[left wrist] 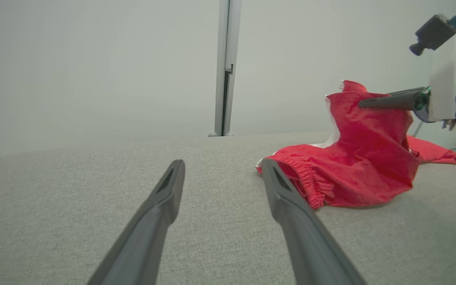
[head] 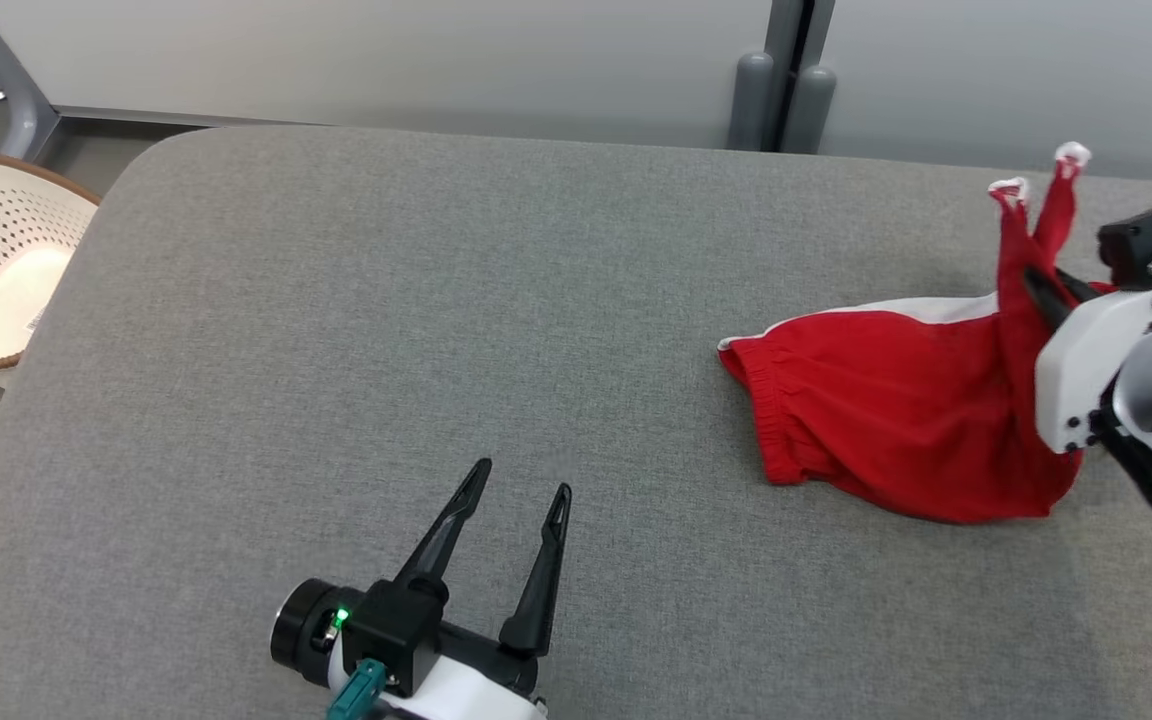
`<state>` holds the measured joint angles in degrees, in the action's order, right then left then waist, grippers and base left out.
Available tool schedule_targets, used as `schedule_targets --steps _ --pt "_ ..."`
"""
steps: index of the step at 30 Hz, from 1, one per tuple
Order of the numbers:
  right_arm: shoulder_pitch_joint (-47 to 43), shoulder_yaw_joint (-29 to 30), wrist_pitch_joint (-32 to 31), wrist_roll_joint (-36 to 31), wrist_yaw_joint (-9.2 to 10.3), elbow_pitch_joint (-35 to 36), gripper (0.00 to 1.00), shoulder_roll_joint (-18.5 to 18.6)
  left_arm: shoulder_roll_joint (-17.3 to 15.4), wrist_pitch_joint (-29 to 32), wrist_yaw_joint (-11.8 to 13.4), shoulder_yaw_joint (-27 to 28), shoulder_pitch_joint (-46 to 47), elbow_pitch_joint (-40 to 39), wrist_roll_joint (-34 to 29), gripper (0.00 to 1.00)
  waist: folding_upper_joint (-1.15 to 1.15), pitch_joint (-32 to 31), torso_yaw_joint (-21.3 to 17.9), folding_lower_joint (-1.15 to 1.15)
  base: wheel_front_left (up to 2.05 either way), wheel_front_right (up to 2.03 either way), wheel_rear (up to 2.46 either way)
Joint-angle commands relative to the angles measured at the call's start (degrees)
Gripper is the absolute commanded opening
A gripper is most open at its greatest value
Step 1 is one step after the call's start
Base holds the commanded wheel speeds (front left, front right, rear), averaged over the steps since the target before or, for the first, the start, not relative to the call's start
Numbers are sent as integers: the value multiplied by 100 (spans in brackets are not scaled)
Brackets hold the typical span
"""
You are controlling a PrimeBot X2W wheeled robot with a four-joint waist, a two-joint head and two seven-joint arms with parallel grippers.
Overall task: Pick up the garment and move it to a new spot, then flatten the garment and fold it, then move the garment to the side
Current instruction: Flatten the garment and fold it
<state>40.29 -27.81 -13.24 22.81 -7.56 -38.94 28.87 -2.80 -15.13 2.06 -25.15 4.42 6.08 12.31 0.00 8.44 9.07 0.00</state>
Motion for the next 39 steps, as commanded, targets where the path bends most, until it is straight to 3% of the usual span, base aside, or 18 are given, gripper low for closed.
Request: schedule_targets --steps 1,10,17,18,19,20,21,24,26,31,39 --pt "-107 60 -125 -106 15 178 0 -144 -22 1 -17 -16 -73 12 20 100 0 -70 78 0 0 0 0" --pt "-782 491 -778 -659 15 1333 0 -1036 -20 1 21 -123 -88 46 126 100 0 -73 328 0 0 0 0" --pt "-1190 675 -873 -912 14 1667 0 -1584 -20 1 27 -162 23 74 220 100 0 61 386 0 0 0 0" --pt "-1228 702 -834 -946 14 1668 20 -1666 -20 1 30 -175 39 81 246 100 0 80 377 0 0 0 0" --pt "-1245 712 -785 -992 14 1666 90 -1734 -20 1 34 -190 59 87 260 100 0 95 368 0 0 0 0" --pt "-1245 712 -785 -992 14 1666 90 -1734 -20 1 34 -190 59 87 260 100 0 95 368 0 0 0 0" --pt "-1260 738 -699 -990 14 1658 100 -1826 -20 1 34 -209 80 93 273 100 0 106 358 0 0 0 0" --pt "-1359 655 -387 -650 13 1736 100 -2099 -21 1 62 -230 109 107 314 100 0 112 301 0 0 0 0" --pt "-1388 646 -61 -344 16 1890 100 -2089 -20 1 61 -225 109 120 326 100 0 97 249 0 0 0 0" --pt "-1617 850 1094 -114 13 2158 100 -1676 -21 1 100 -68 80 -12 328 100 0 -6 45 0 0 0 0" --pt "-2451 1160 2516 -424 10 1693 100 -1136 -20 1 178 374 -276 -396 235 100 0 -232 -311 0 0 0 0"
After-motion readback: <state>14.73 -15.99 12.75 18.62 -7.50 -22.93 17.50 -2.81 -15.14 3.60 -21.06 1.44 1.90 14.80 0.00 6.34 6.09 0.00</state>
